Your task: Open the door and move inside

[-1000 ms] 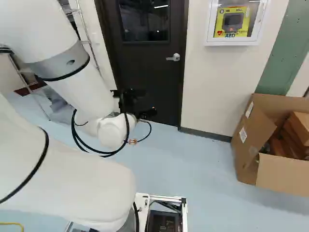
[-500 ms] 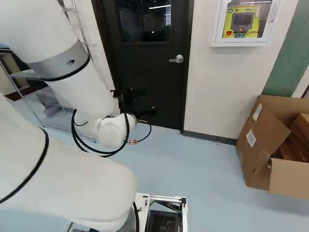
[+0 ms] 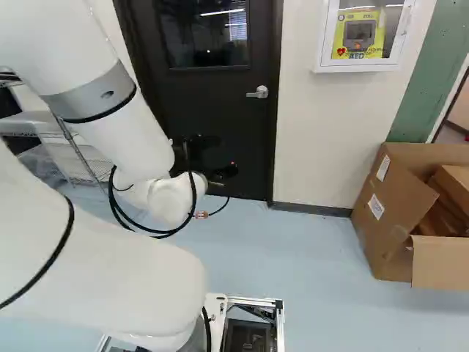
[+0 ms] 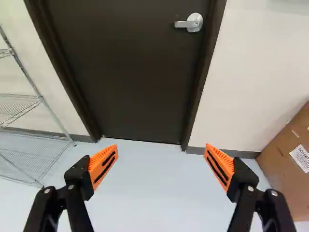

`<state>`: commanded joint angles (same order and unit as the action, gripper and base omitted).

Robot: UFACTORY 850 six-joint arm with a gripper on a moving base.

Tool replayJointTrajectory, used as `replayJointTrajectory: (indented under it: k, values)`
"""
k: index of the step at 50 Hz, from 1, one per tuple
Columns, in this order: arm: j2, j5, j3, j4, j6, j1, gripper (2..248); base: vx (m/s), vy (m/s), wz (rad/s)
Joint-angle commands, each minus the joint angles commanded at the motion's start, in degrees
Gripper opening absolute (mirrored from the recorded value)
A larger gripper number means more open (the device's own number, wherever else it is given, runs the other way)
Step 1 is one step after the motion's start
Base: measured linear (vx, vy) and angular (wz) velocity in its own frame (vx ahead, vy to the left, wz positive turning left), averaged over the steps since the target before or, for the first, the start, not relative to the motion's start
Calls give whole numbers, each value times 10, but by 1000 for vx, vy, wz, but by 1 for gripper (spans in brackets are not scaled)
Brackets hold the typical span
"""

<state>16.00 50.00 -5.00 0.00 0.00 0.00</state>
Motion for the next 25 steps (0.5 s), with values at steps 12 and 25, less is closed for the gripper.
replayJointTrajectory:
  k: [12, 25]
  values:
    - [0, 0, 0, 0, 0, 0, 247, 159, 110, -257]
    - [0, 0, 0, 0, 0, 0, 247, 170, 103, -257]
